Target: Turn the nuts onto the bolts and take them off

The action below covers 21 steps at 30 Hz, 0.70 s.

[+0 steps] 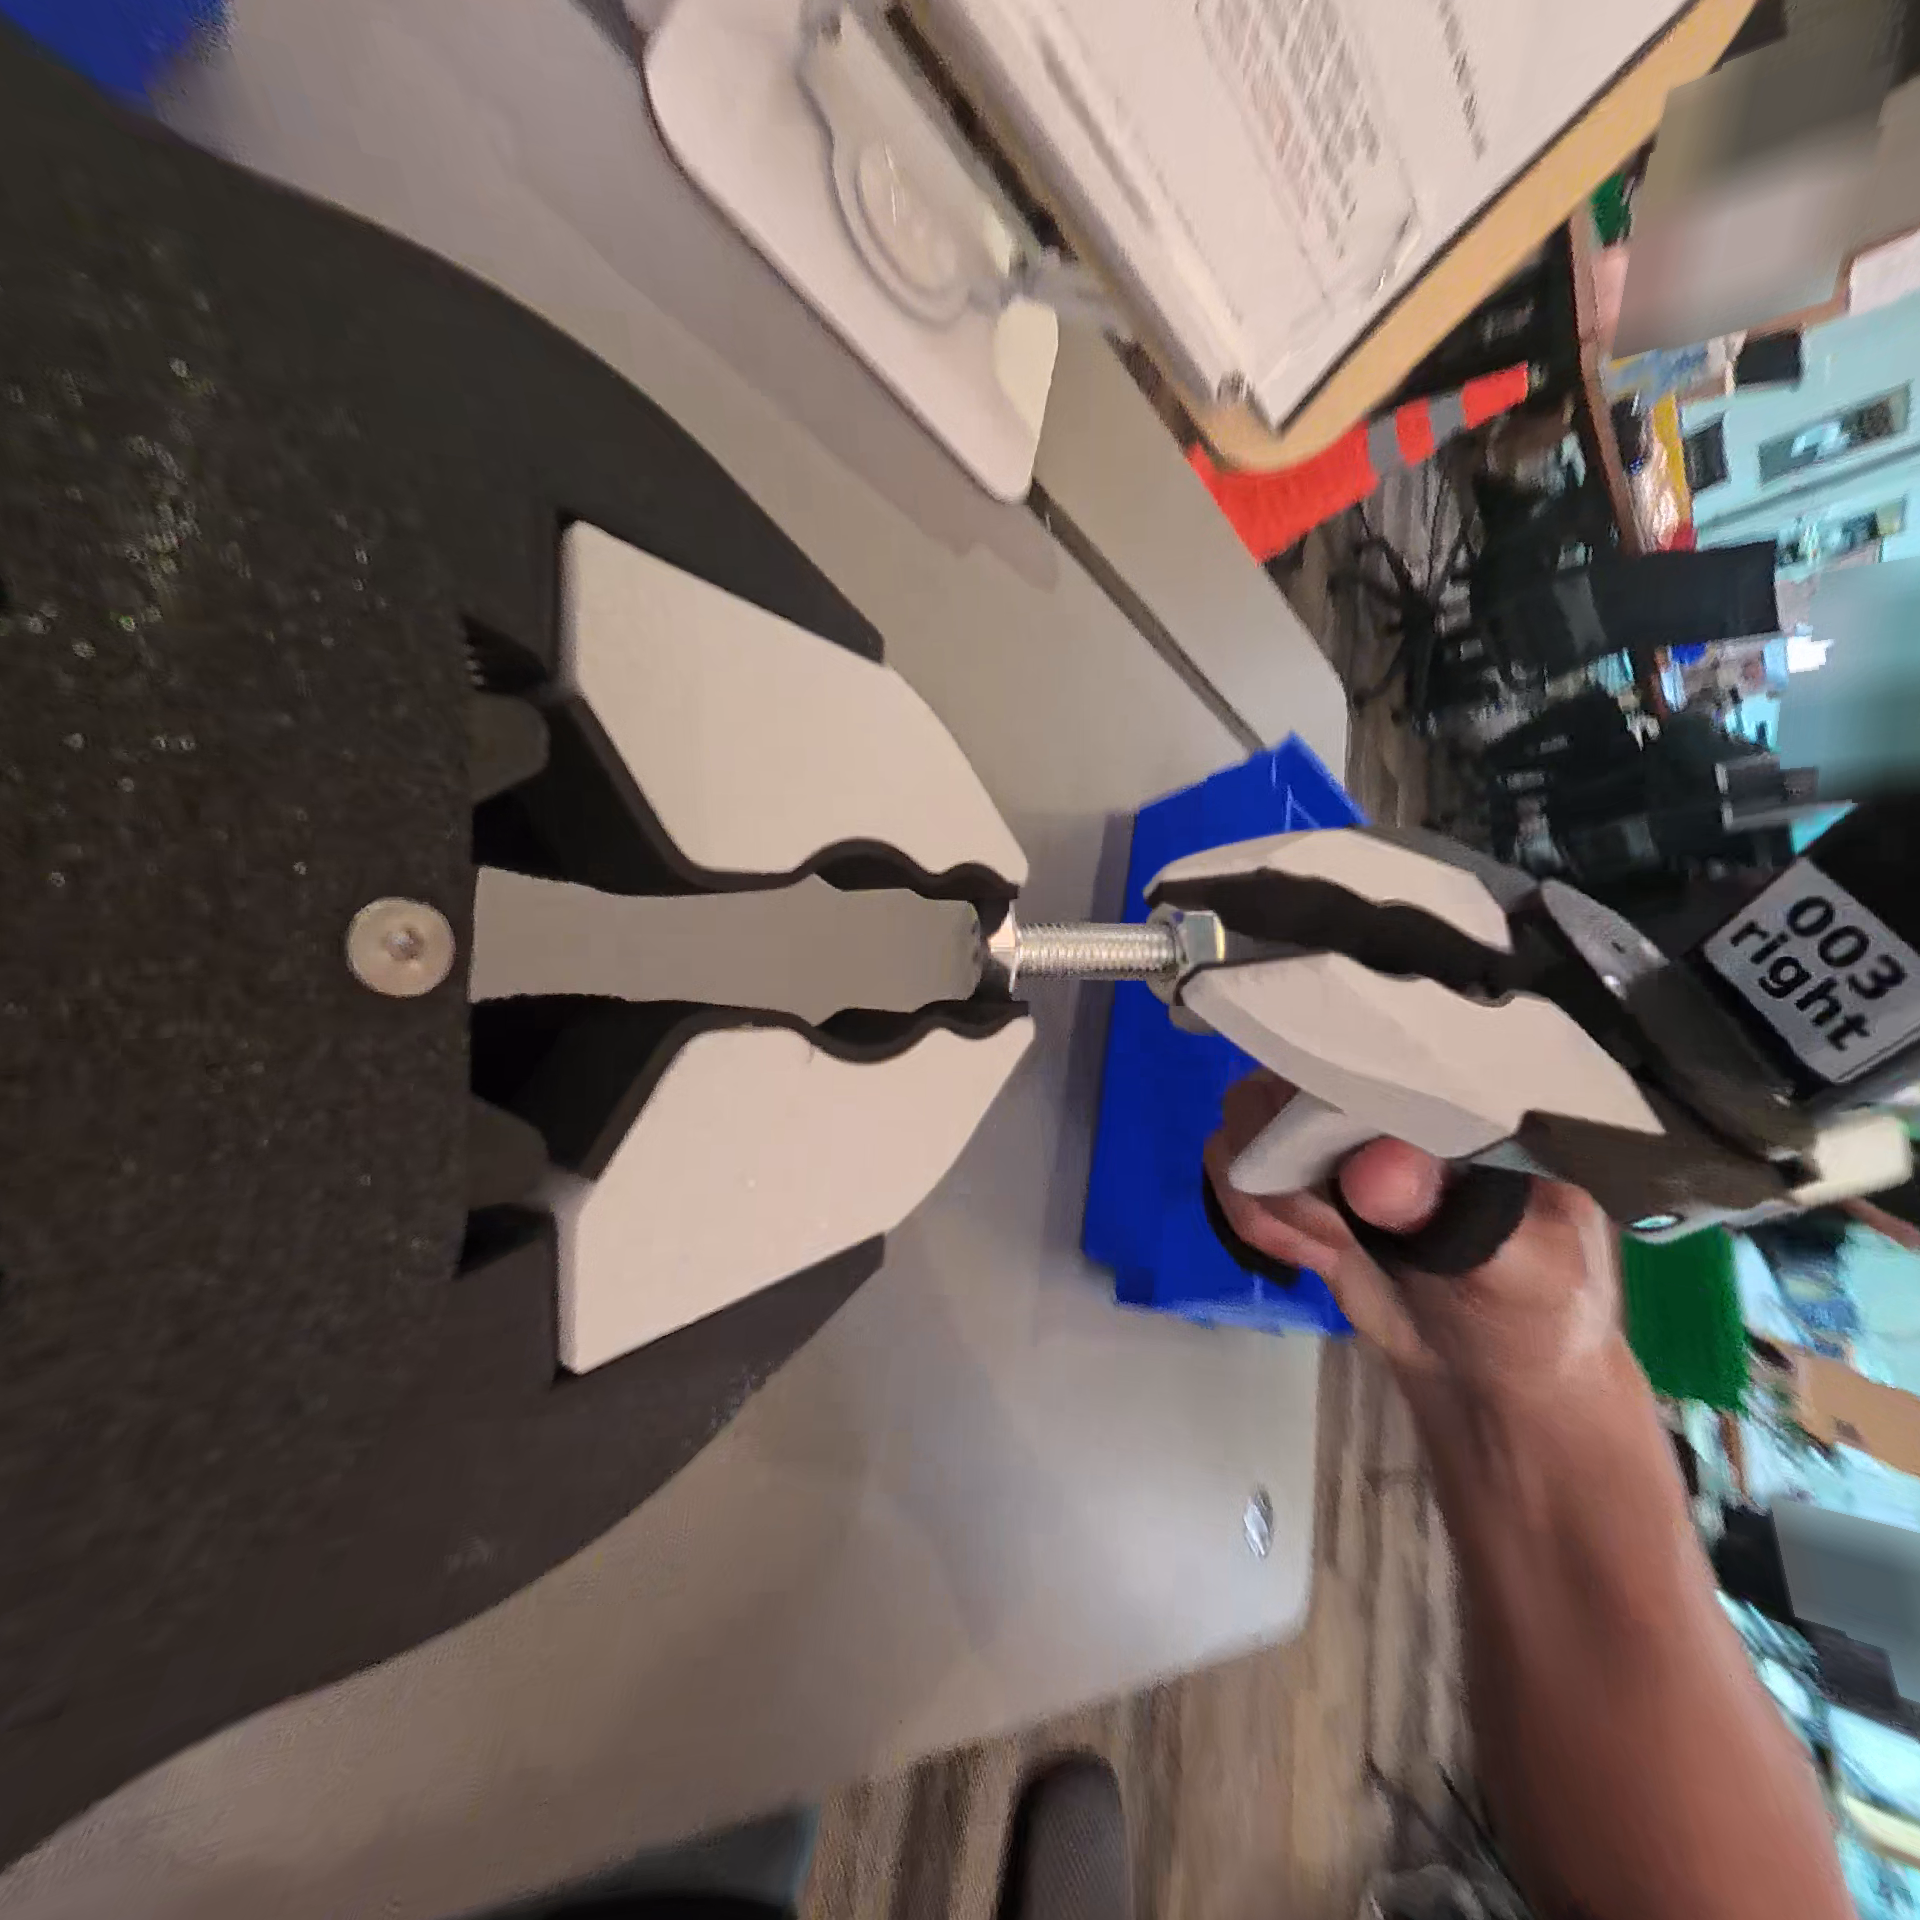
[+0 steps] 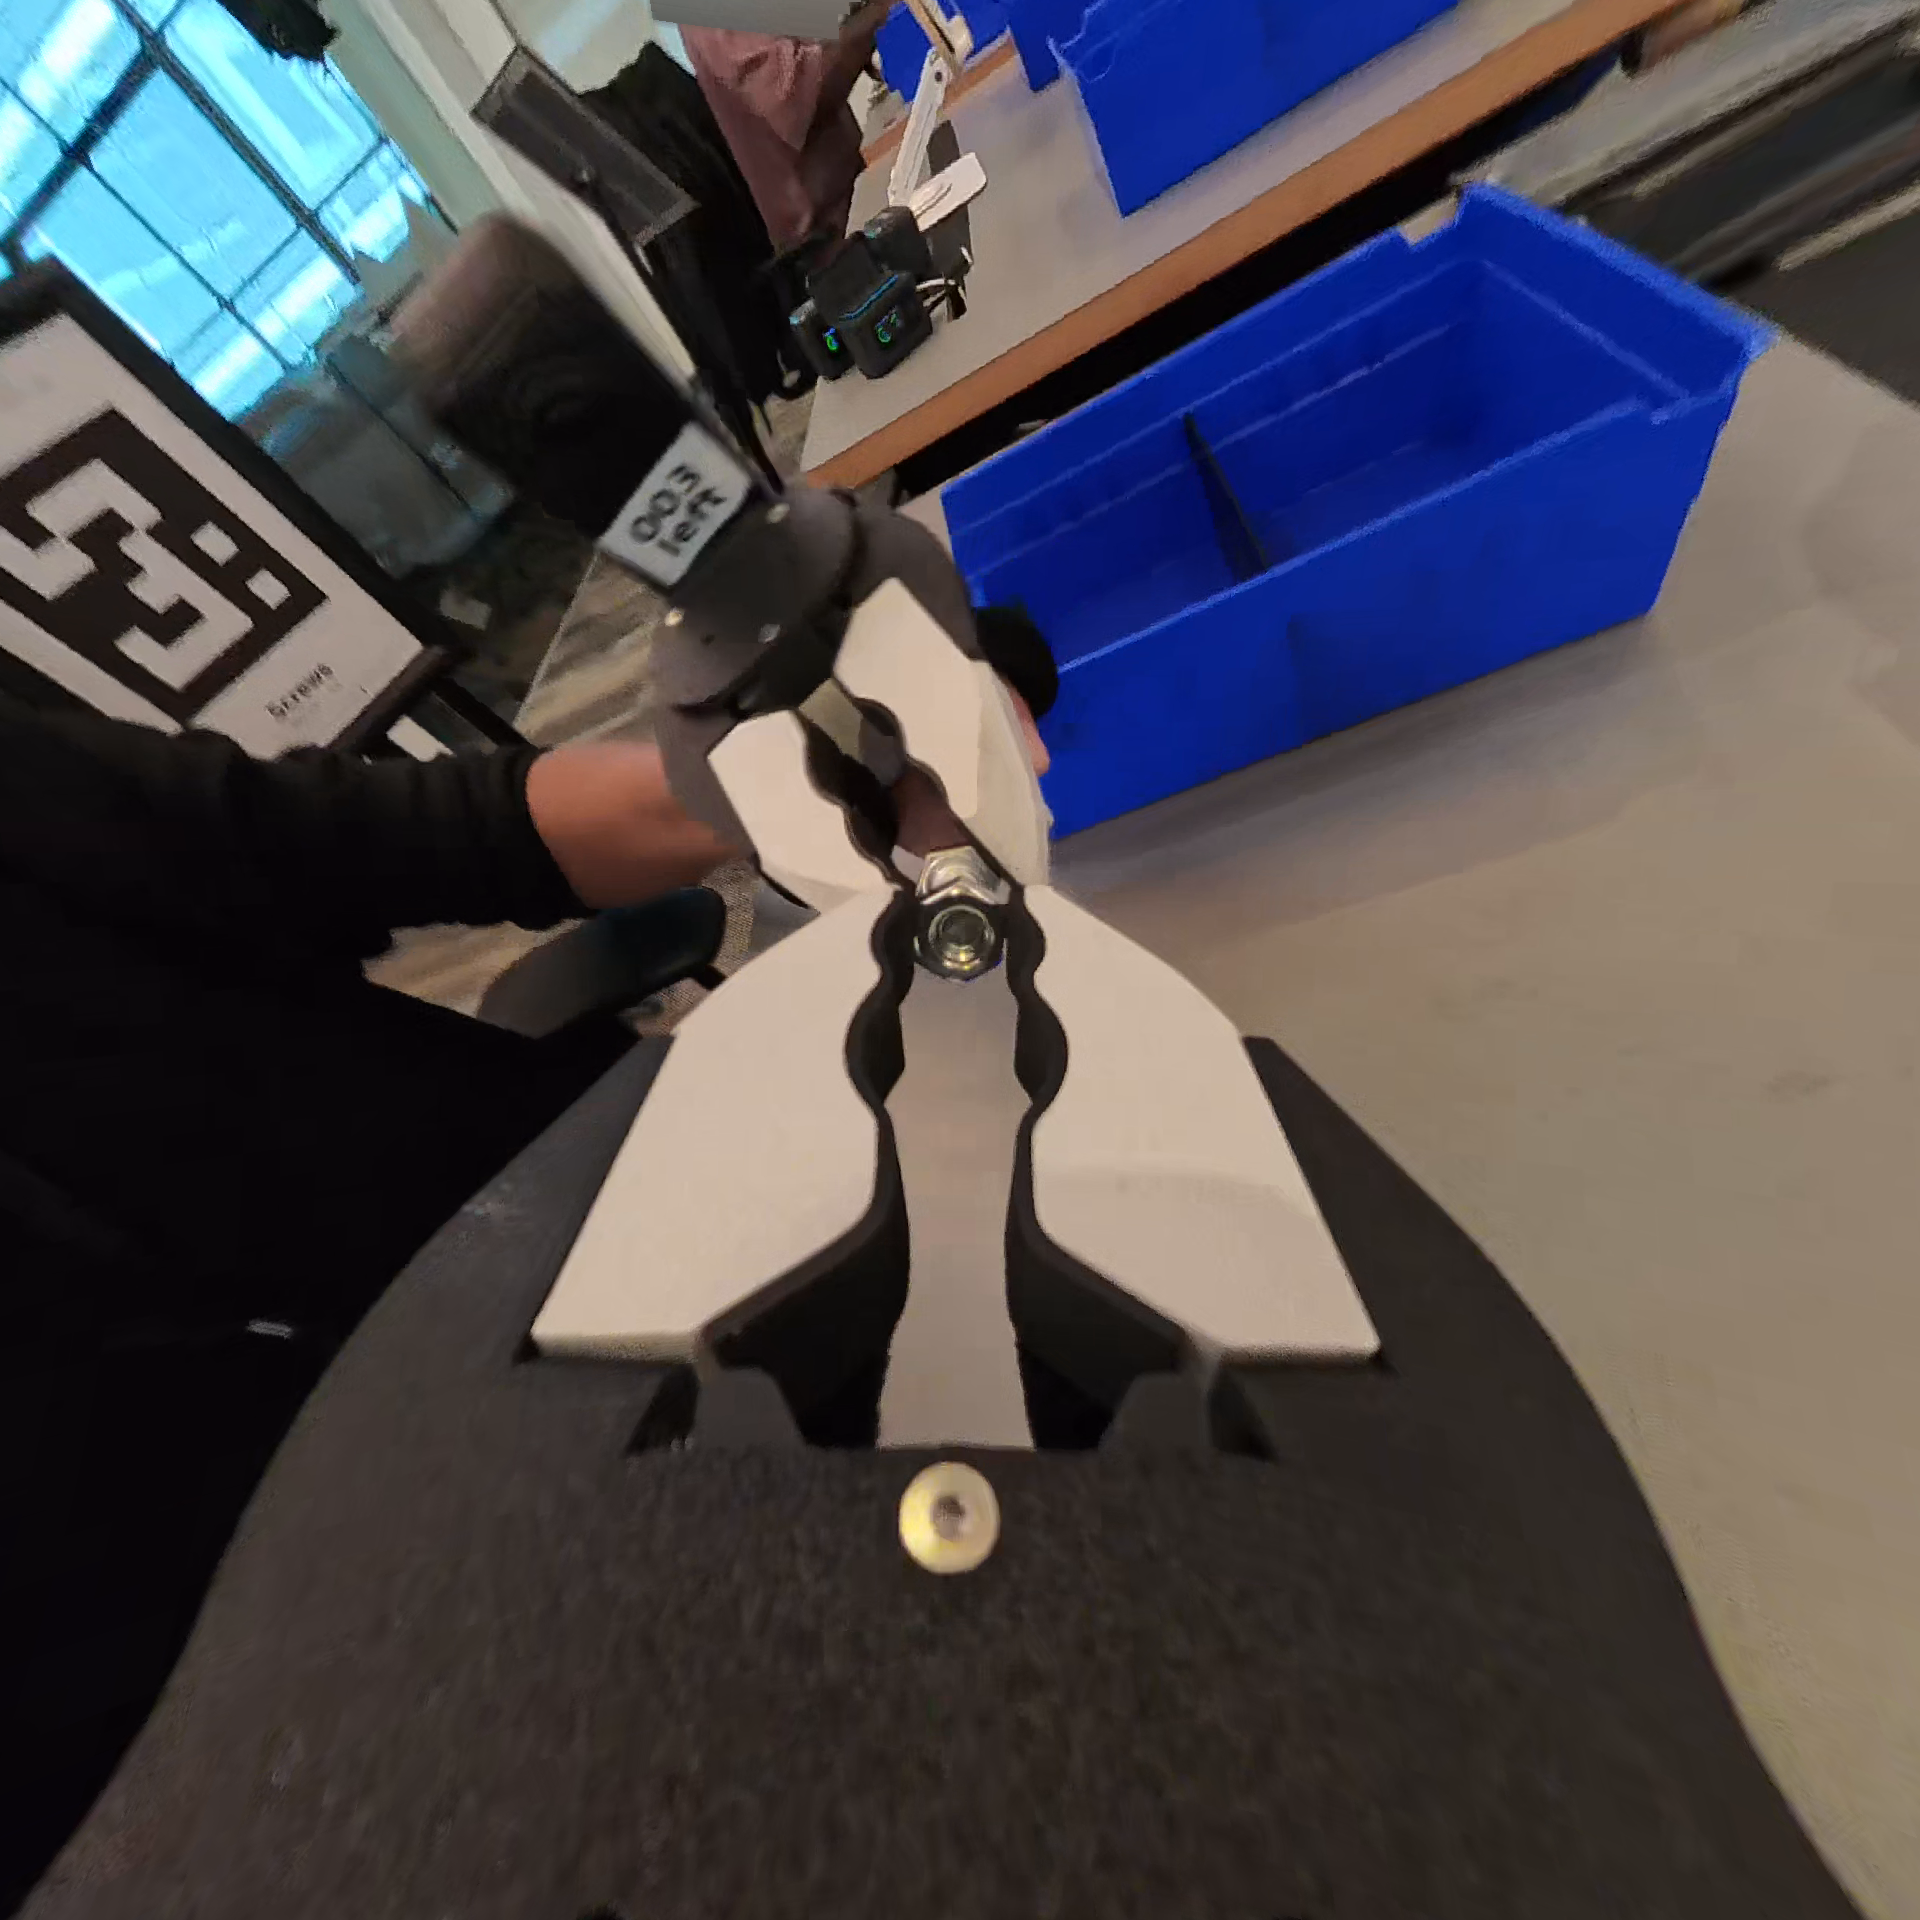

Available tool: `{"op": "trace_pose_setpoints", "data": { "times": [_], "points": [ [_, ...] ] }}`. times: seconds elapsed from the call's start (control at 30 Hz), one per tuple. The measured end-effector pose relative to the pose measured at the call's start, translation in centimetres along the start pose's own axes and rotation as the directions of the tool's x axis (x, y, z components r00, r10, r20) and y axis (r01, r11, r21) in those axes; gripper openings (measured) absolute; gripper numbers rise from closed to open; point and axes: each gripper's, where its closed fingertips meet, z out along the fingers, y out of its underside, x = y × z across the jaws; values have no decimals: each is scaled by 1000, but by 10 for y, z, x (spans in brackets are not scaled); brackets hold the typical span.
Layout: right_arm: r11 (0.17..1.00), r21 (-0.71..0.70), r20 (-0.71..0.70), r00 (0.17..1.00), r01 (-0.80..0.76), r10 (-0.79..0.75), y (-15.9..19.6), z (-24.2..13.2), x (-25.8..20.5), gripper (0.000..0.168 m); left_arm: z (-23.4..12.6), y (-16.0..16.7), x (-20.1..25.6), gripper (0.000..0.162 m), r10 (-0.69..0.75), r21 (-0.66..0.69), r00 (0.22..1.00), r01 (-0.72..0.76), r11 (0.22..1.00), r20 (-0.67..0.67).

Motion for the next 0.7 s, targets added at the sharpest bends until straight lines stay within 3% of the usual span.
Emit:
{"op": "trace_pose_setpoints", "data": {
  "times": [0.2, 0.37, 0.5, 0.6, 0.7],
  "points": [
    [926, 20, 59, 925, -376, 374, 12, 3, 11, 17, 2, 13, -5, 17, 297, -169, 923, -261, 950, 244],
    [690, -31, 106, 684, -723, 721, 34, 7, 19, 17, 6, 31, -2, 17, 528, -335, 796, -431, 838, 297],
    [593, -69, 50, 591, -802, 805, 51, 11, 22, 17, 8, 47, 5, 17, 638, -439, 709, -491, 753, 301],
    [582, -68, 35, 581, -811, 813, 56, 14, 21, 18, 7, 51, 10, 17, 584, -420, 757, -446, 790, 294],
    [651, -48, 71, 647, -758, 759, 50, 15, 16, 28, 5, 50, 15, 17, 462, -352, 841, -357, 865, 283]
  ]
}}
